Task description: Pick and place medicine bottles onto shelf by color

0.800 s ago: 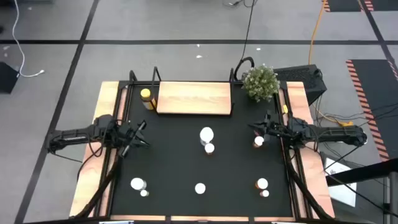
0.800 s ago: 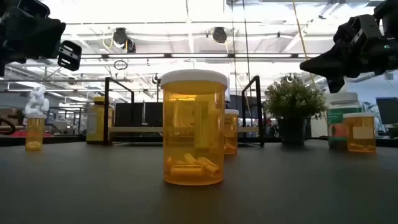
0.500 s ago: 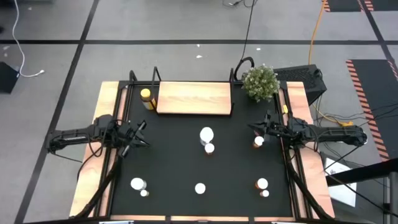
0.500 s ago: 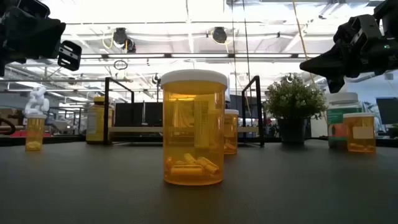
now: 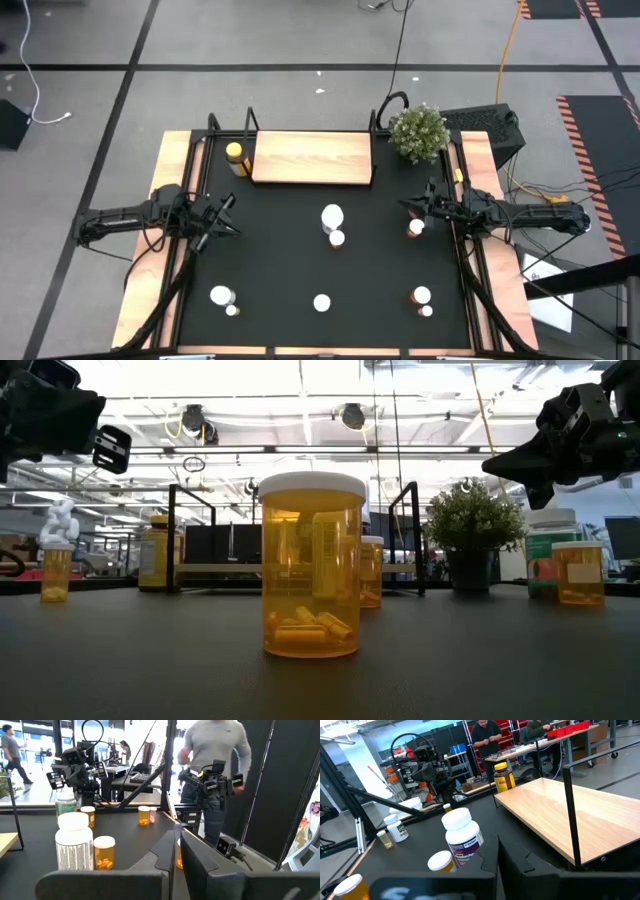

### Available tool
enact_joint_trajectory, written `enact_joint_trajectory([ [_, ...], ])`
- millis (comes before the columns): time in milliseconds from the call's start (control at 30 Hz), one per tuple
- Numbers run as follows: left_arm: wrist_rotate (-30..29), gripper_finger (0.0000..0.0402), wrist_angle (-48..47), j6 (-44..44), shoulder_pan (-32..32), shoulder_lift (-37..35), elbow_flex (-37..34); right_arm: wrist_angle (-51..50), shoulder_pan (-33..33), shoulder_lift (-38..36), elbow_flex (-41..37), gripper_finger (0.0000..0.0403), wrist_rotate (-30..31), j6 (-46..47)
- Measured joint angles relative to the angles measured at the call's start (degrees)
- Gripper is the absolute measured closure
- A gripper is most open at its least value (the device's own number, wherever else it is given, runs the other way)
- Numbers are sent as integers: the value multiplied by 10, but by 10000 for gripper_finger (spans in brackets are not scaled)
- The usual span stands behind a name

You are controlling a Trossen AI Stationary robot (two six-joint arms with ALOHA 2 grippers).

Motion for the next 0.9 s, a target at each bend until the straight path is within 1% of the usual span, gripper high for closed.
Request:
enact_joint_trajectory([
  [833,0,371,0,0,0,0,0,0,0,0,0,403,0,0],
  [900,0,371,0,0,0,0,0,6,0,0,0,403,0,11],
])
